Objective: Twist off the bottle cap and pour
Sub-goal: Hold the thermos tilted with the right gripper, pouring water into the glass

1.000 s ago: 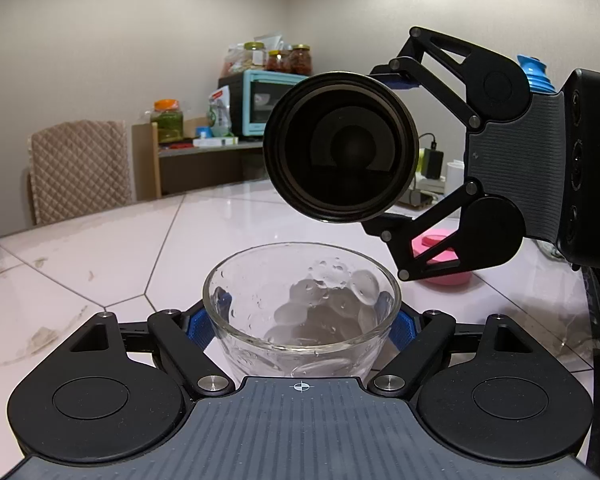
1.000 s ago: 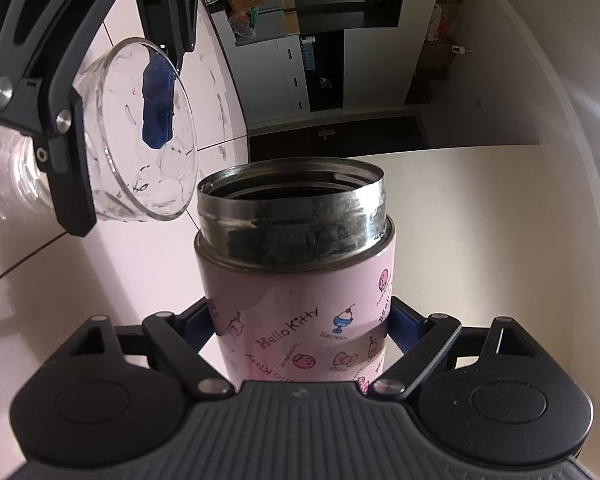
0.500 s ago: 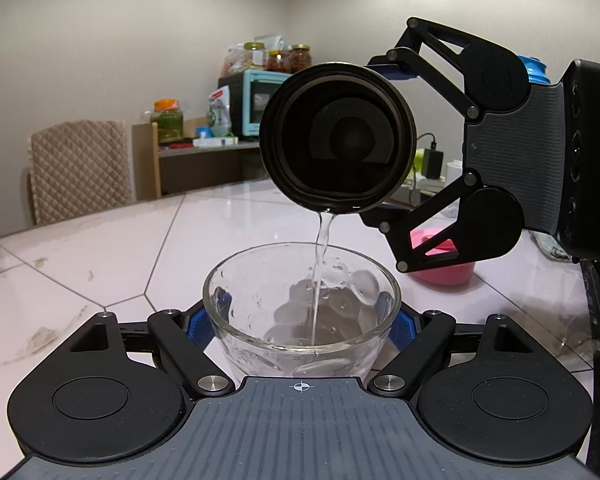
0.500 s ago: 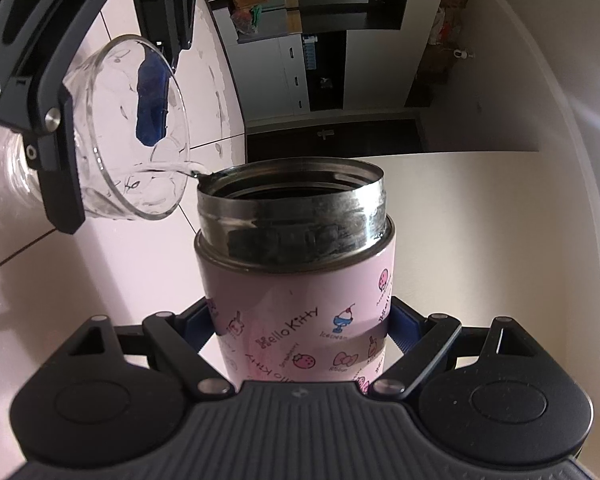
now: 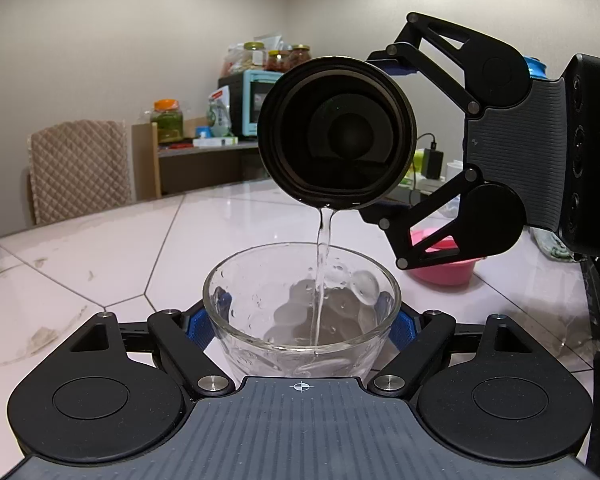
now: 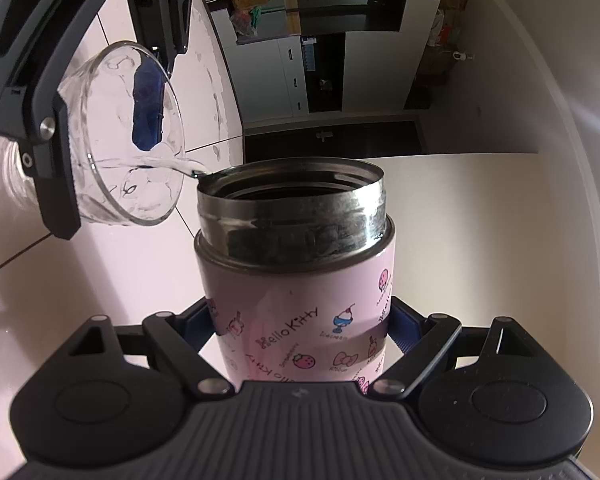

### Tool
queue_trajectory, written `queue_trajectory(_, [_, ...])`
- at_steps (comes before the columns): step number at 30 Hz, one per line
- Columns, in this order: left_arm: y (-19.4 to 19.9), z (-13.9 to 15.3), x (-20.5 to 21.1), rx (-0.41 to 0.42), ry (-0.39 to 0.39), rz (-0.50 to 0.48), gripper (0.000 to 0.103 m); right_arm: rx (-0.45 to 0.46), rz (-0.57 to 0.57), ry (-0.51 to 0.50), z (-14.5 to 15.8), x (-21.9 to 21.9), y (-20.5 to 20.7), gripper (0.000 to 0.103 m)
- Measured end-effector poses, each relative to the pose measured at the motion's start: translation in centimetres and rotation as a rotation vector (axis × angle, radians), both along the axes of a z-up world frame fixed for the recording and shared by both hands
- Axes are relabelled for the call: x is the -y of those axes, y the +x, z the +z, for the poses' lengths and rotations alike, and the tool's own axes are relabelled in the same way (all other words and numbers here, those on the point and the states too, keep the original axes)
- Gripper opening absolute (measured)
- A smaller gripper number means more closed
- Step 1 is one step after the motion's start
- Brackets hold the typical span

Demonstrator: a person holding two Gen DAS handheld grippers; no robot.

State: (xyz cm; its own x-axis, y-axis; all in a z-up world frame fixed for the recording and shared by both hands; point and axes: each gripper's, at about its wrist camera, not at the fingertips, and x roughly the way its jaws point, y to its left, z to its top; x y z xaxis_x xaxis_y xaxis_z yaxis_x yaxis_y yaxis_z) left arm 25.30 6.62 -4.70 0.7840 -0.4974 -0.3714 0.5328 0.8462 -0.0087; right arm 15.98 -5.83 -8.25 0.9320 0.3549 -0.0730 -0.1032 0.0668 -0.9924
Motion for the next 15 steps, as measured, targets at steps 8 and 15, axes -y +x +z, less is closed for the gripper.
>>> queue_trajectory(8, [-0.01,0.03,-0.10,0.001,0.000,-0.001,0.087,0.010,0.001,-0.010,0.22,-0.02,-0.06,0.088])
queue_trajectory(15, [-0.04,0.06,-0.05,0.004,0.006,0.002,0.087,0.026,0.004,-0.027,0.28,-0.09,0.04,0.088])
